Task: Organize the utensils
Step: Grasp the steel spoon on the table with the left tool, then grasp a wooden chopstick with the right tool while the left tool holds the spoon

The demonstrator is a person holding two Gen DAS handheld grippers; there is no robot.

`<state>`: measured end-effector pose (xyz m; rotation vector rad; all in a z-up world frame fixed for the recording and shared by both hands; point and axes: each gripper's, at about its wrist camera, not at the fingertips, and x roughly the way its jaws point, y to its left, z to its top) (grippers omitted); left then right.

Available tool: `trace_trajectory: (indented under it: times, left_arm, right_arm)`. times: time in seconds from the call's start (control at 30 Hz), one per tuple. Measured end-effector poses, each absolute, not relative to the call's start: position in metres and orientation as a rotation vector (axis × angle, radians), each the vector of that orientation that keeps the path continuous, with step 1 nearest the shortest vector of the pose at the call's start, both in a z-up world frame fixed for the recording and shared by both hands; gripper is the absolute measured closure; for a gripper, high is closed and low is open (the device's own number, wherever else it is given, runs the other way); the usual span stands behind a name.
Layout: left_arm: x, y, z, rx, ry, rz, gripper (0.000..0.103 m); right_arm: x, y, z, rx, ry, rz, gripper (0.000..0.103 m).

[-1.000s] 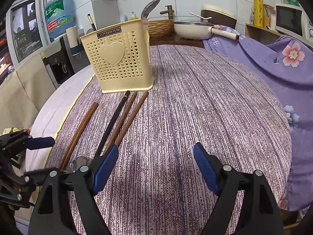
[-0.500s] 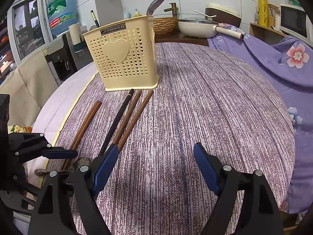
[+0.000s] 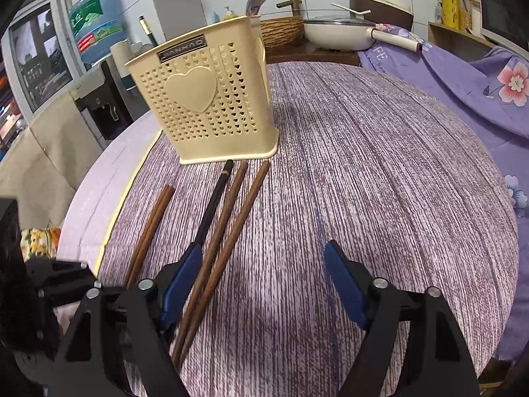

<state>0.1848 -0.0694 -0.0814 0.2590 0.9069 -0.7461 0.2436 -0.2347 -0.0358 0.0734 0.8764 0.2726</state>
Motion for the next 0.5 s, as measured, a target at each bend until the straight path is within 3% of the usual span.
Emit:
trace_trajectory:
  times: [0.27, 0.5]
  left_arm:
    - [0.186, -0.061, -0.066, 0.172, 0.836, -0.679, 0.064]
    - [0.190, -0.052, -0.056, 0.142, 0.795, -0.624, 0.064]
  right_arm:
    - [0.293, -0.217, -0.048, 0.078, 0.945, 0.188, 0.068]
    - [0.316, -0.203, -0.055, 0.091, 0.993, 0.140, 0.072]
